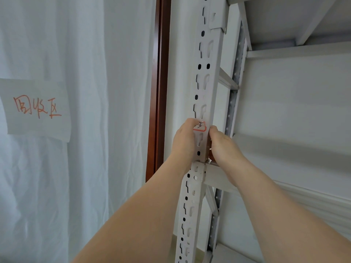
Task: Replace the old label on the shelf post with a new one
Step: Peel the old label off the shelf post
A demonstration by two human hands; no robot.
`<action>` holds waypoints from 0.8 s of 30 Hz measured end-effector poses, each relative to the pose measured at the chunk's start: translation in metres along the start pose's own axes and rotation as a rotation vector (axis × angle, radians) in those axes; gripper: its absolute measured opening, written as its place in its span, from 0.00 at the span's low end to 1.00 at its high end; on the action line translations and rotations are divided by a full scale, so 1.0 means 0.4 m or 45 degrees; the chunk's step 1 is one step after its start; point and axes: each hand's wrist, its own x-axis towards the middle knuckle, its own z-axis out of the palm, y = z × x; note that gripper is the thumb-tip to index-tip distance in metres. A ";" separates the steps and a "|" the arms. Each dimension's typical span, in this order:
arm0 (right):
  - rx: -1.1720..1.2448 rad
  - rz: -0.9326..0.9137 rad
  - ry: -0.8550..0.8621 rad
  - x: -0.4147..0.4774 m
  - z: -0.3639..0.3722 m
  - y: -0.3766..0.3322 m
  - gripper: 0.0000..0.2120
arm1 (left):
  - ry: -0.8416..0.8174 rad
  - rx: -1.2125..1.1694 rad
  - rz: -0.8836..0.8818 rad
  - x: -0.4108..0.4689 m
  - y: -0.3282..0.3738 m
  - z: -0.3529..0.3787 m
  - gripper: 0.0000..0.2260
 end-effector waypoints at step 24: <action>-0.002 -0.028 0.015 0.009 -0.001 0.009 0.25 | -0.001 0.049 -0.044 -0.002 0.005 -0.005 0.13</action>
